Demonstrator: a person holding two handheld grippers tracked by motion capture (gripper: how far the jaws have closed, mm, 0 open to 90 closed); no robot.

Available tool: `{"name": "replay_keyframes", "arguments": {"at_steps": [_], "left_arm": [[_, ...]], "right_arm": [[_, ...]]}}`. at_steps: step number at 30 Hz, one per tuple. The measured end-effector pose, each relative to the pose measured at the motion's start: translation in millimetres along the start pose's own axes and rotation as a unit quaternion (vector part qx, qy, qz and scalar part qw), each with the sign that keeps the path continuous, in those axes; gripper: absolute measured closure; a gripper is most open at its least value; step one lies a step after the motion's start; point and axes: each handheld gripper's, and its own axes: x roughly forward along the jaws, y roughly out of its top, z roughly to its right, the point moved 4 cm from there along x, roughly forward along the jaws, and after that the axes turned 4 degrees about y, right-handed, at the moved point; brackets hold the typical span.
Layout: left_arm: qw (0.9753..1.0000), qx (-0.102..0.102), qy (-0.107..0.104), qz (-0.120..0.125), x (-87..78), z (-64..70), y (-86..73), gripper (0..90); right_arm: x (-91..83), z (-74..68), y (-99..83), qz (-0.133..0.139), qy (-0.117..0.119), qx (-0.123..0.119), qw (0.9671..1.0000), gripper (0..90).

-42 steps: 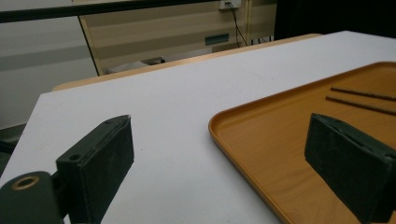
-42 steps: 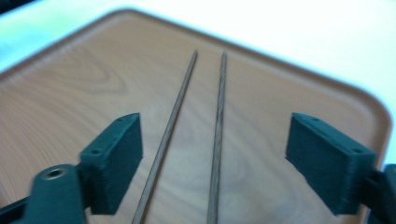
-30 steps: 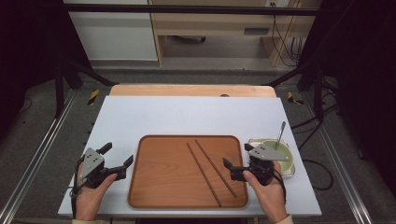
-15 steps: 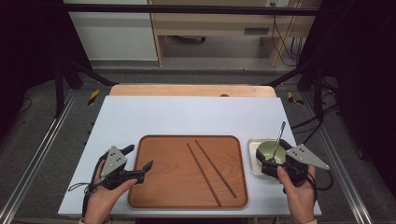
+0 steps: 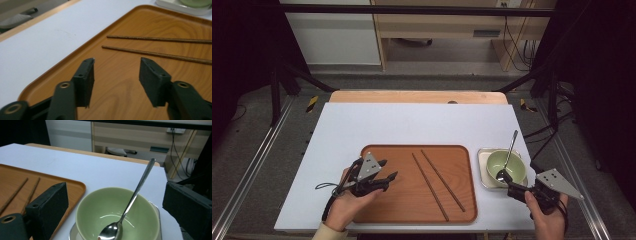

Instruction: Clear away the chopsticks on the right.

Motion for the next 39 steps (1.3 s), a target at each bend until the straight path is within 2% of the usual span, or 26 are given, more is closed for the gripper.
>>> {"name": "replay_keyframes", "arguments": {"at_steps": [3,5,7,11,13,14,16,20,26,32,36,39], "left_arm": [[0.9998,0.011,-0.009,-0.014,13.8,1.8,3.3,56.1],[0.9996,0.003,-0.019,-0.020,22.4,2.5,6.3,60.4],[0.9993,0.009,-0.022,-0.028,30.6,4.4,9.4,65.7],[0.9980,0.014,-0.036,-0.049,44.9,9.6,10.1,78.2],[0.9975,0.015,-0.037,-0.059,49.2,12.7,10.7,83.2],[0.9970,0.017,-0.041,-0.064,51.1,14.9,11.2,84.9],[0.9959,0.022,-0.048,-0.073,56.2,19.6,11.5,87.0],[0.9943,0.030,-0.054,-0.087,67.4,25.5,13.6,88.4],[0.9905,0.045,-0.066,-0.111,85.6,38.4,16.6,88.6],[0.9897,0.044,-0.065,-0.120,96.7,40.5,14.7,88.6],[0.9909,0.029,-0.070,-0.111,102.3,41.0,17.1,88.2],[0.9911,0.032,-0.069,-0.109,108.3,40.7,20.8,88.1]], "right_arm": [[-2.8,0.6,-2.9,0.003,-0.008,-0.004,1.0000,6.2],[-1.9,0.5,-5.2,0.001,-0.006,-0.001,1.0000,5.8],[-0.6,0.2,-7.4,-0.004,-0.008,-0.003,1.0000,5.9],[-0.3,1.8,-8.3,0.001,-0.009,0.005,0.9999,6.0],[-0.1,2.4,-9.4,0.000,-0.009,0.008,0.9999,6.1],[-0.3,2.1,-9.9,-0.004,-0.008,0.013,0.9999,6.1],[0.9,4.1,-10.9,-0.001,-0.008,0.007,0.9999,6.2],[2.0,3.7,-11.9,-0.003,-0.004,0.012,0.9999,6.4],[2.4,5.3,-13.2,-0.002,-0.004,0.020,0.9998,6.4],[3.0,5.5,-14.4,-0.006,0.003,0.025,0.9997,6.5],[3.5,5.9,-15.1,-0.006,0.005,0.025,0.9997,6.5],[3.8,6.2,-15.5,-0.008,0.004,0.027,0.9996,6.6]]}}
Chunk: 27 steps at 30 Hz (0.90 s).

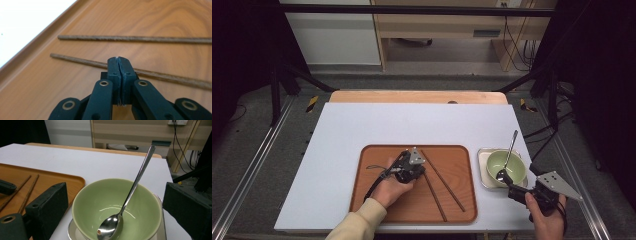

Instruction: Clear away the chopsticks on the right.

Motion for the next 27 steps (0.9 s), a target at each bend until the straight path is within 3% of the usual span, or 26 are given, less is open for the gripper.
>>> {"name": "replay_keyframes", "arguments": {"at_steps": [9,14,20,27], "left_arm": [[0.9997,0.016,-0.015,0.010,17.0,6.5,18.4,89.6],[0.9991,0.014,-0.029,0.027,23.4,13.3,28.3,89.9],[0.9981,0.039,-0.043,0.017,33.0,21.7,38.0,90.0],[0.9966,0.054,-0.059,0.019,40.6,33.1,48.7,90.0]], "right_arm": [[2.5,-1.8,-1.2,-0.005,0.008,0.002,1.0000,7.2],[2.9,-1.4,-1.7,-0.006,0.008,0.002,0.9999,7.7],[4.4,-2.7,-1.9,-0.008,0.012,0.002,0.9999,8.2],[4.6,-2.1,-2.6,-0.009,0.014,0.006,0.9998,8.2]]}}
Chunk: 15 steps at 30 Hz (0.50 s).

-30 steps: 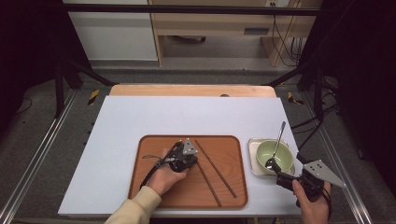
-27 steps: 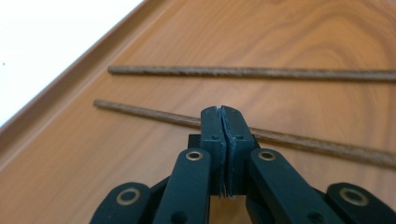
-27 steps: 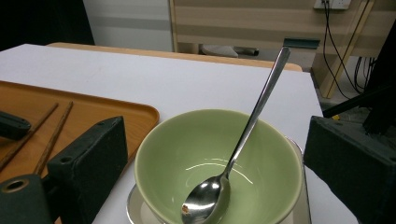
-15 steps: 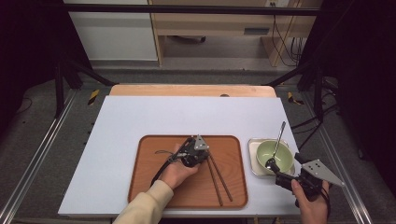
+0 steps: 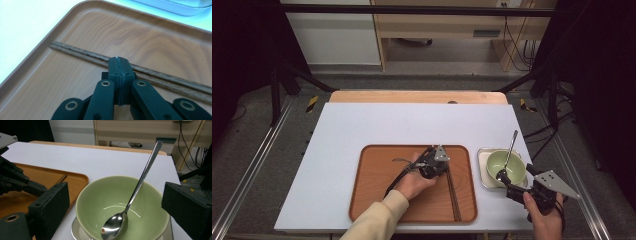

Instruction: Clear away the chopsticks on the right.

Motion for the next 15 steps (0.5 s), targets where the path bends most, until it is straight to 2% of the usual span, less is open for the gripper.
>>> {"name": "replay_keyframes", "arguments": {"at_steps": [7,11,15], "left_arm": [[0.9999,0.010,-0.004,0.000,0.7,6.5,3.5,90.0],[0.9998,0.019,-0.009,0.000,-8.3,10.5,2.3,90.0],[0.9995,0.024,-0.019,-0.009,-17.9,18.4,-6.0,90.0]], "right_arm": [[-0.5,0.6,-0.2,-0.001,-0.001,0.001,1.0000,8.4],[-0.4,1.1,-0.2,0.000,-0.001,0.002,1.0000,8.4],[-0.6,0.9,-0.2,-0.001,-0.001,0.001,1.0000,8.4]]}}
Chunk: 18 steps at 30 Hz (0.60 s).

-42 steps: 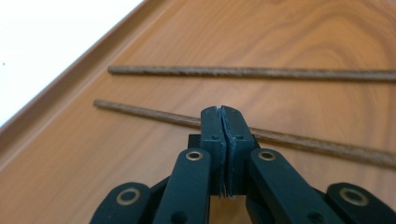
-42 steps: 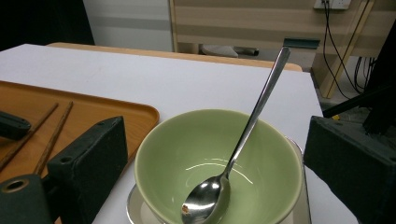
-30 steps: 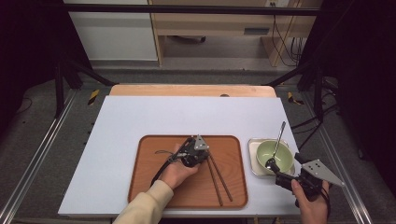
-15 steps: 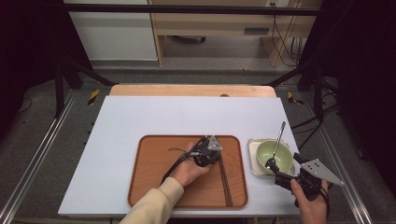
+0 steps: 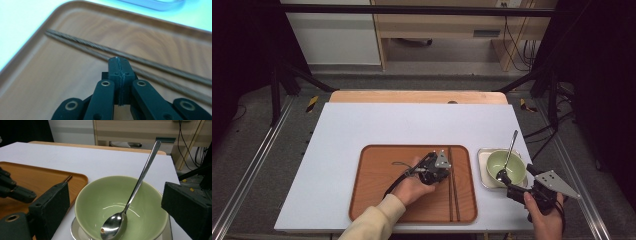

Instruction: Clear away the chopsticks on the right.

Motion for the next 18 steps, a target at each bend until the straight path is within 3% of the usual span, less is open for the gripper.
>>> {"name": "replay_keyframes", "arguments": {"at_steps": [8,15,18], "left_arm": [[0.9996,0.021,-0.017,-0.005,-4.0,21.2,-7.2,90.0],[0.9994,0.007,-0.033,0.008,2.7,25.3,-1.7,90.0],[0.9994,0.007,-0.030,0.017,6.6,26.0,1.1,90.0]], "right_arm": [[-0.2,2.0,-0.2,0.000,-0.004,0.003,1.0000,7.9],[-0.5,2.0,-0.5,-0.002,-0.003,0.008,1.0000,7.9],[-0.4,2.6,-0.8,-0.002,-0.002,0.007,1.0000,7.9]]}}
